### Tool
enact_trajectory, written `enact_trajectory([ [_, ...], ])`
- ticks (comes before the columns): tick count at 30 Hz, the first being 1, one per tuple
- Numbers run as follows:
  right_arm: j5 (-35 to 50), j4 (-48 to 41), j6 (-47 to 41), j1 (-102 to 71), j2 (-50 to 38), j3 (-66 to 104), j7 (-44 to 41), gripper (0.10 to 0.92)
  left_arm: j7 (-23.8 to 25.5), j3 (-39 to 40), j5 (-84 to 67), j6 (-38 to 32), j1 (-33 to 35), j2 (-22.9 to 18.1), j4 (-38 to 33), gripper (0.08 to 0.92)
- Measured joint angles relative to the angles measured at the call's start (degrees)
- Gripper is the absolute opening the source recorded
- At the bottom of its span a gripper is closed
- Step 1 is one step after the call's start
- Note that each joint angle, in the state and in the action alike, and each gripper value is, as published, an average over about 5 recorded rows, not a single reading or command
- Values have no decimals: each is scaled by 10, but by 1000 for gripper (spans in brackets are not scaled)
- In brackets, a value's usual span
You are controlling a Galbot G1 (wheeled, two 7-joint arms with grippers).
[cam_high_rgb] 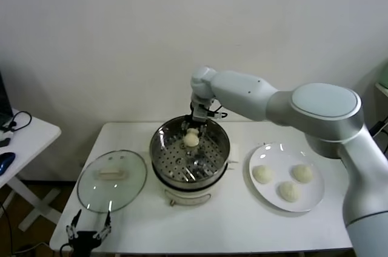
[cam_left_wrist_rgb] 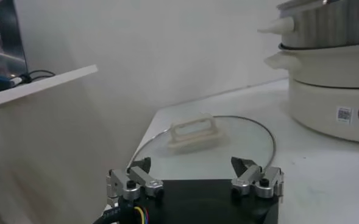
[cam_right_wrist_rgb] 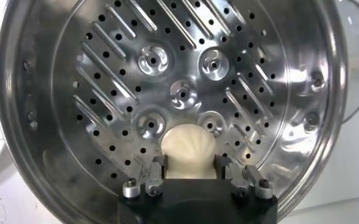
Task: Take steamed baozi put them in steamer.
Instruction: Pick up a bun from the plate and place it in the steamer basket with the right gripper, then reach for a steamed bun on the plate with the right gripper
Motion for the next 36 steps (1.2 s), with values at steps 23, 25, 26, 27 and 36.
enact_trajectory([
  [23,363,223,-254,235,-174,-200,-61,823,1,5,5,0,5,6,-10,823],
  [25,389,247,-293,251,-201,-226,-60,823,1,5,6,0,5,6,-11,823],
  [26,400,259,-312,258,-213,-237,-59,823,1,5,6,0,5,6,-11,823],
  [27,410,270,-330,263,-226,-247,-58,823,1,5,5,0,5,7,-10,823],
  [36,454,335,-462,256,-318,-283,-29,823,2,3,5,-1,0,7,-4,823],
])
